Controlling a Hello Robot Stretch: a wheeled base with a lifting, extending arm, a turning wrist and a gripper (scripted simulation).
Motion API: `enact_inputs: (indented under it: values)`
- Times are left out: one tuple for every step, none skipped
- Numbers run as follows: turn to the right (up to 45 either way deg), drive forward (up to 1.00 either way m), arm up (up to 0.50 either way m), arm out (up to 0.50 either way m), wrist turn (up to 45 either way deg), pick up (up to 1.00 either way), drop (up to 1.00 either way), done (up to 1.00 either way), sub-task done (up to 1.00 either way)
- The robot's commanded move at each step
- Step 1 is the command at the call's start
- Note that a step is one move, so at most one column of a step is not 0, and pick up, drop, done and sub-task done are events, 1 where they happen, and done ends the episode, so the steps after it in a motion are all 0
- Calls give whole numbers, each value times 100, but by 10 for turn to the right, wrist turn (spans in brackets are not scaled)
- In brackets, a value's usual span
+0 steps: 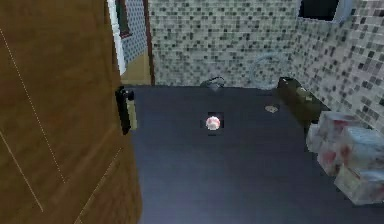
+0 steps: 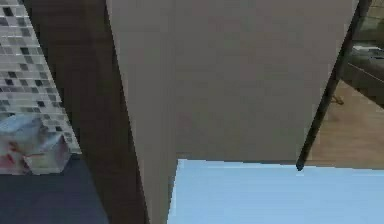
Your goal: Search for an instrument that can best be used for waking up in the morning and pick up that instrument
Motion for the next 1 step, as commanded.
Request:
enact_inputs:
  values:
    - [0, 100, 0, 0, 0, 0, 0, 0, 0]
